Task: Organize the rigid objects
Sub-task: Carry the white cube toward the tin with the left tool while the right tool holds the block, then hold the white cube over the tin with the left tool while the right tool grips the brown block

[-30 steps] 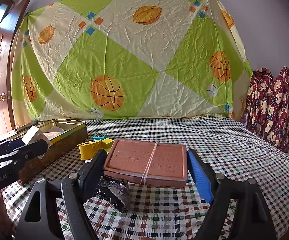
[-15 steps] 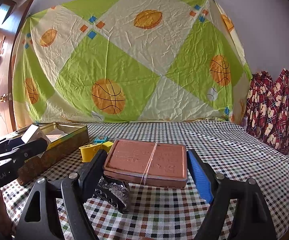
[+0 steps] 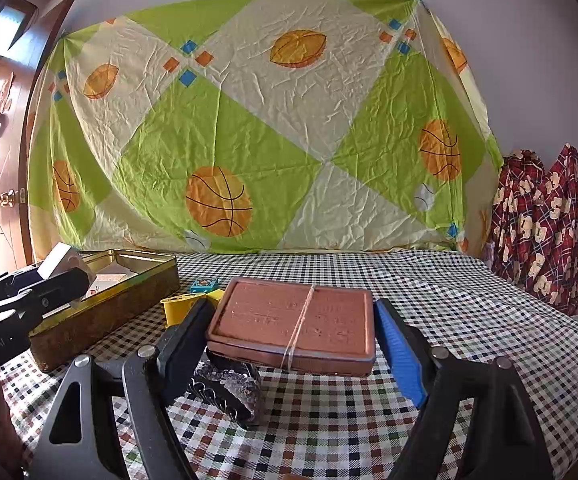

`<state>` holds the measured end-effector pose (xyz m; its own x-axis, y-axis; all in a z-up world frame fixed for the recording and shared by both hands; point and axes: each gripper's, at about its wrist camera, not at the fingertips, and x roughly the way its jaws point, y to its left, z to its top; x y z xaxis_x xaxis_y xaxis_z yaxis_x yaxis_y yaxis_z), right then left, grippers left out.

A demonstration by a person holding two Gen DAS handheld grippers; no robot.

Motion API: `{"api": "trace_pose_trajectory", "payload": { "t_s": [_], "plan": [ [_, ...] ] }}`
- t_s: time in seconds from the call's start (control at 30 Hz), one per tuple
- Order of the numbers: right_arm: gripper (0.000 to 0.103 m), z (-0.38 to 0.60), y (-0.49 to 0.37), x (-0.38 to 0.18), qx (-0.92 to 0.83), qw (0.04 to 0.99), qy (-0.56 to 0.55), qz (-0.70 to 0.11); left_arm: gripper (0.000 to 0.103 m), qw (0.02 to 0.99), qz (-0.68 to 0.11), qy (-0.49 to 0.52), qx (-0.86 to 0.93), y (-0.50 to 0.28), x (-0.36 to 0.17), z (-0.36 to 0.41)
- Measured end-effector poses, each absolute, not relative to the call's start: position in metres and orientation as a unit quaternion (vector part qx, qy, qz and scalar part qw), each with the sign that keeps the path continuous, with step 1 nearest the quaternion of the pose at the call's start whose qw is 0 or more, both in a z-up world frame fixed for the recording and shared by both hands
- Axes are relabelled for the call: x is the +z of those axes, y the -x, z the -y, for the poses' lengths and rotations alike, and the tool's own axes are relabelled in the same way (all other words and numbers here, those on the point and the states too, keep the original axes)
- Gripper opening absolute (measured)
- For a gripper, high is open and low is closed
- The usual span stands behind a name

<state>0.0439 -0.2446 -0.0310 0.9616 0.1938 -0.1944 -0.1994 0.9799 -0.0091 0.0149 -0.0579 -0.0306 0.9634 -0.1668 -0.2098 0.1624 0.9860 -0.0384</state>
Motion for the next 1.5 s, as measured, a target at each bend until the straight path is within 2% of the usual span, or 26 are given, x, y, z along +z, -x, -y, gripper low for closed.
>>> {"api": "trace_pose_trajectory", "payload": {
  "t_s": [1.07,1.5],
  "plan": [
    [0.082,0.242,-0.038,-0.028,0.079,0.994,0.021,-0.078,0.042,0.994,-0.073,0.018,-0.079,-0.003,-0.026,0.049],
    [0.082,0.209,-0.035,-0.029,0.11,0.99,0.042,-0.081,0.042,0.995,-0.067,0.029,-0.064,0.0,-0.027,0.033]
  ]
}}
